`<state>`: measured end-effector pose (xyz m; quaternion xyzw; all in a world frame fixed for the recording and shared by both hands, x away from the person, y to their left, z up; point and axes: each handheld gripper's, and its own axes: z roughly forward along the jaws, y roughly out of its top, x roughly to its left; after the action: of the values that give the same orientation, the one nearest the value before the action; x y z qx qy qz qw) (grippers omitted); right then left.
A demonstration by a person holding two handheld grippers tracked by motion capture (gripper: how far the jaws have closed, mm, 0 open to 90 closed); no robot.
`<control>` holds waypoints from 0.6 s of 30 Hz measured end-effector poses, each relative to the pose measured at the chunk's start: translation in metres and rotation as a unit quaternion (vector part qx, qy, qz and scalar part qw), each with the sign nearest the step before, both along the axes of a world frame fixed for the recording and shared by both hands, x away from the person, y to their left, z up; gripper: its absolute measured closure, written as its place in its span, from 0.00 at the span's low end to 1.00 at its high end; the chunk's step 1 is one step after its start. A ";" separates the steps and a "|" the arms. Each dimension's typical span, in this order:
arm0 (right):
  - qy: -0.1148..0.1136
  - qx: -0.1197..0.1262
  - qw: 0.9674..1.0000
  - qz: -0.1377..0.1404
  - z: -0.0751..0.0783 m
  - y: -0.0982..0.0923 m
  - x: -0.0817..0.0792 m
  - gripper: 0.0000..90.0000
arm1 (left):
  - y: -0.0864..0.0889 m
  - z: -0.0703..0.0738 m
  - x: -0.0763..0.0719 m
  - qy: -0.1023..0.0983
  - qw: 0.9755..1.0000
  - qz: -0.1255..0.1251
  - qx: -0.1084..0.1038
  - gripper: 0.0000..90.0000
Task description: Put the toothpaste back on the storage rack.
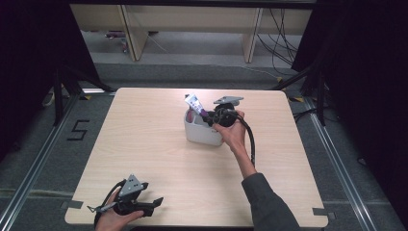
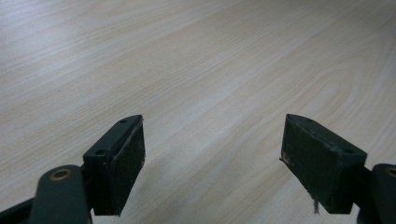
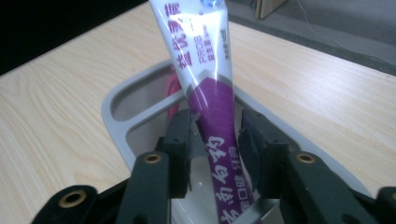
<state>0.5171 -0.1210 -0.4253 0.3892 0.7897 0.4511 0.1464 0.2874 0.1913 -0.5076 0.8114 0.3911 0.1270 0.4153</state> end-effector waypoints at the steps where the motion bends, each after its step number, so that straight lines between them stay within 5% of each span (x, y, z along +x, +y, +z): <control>1: -0.003 0.006 1.000 0.001 0.002 -0.002 -0.001 0.60 | -0.001 0.000 0.000 -0.001 1.000 0.005 -0.007 0.24; 10: 0.003 0.032 0.999 0.001 0.014 -0.014 -0.012 0.53 | 0.000 -0.001 0.000 0.002 1.000 0.000 -0.001 0.24; 18: -0.014 0.036 0.999 0.009 0.025 -0.026 -0.019 0.50 | 0.000 -0.001 0.001 0.001 1.000 0.000 0.000 0.24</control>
<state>0.4986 -0.1474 -0.4005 0.3807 0.7740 0.4863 0.1392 0.2880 0.1912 -0.5083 0.8116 0.3912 0.1265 0.4151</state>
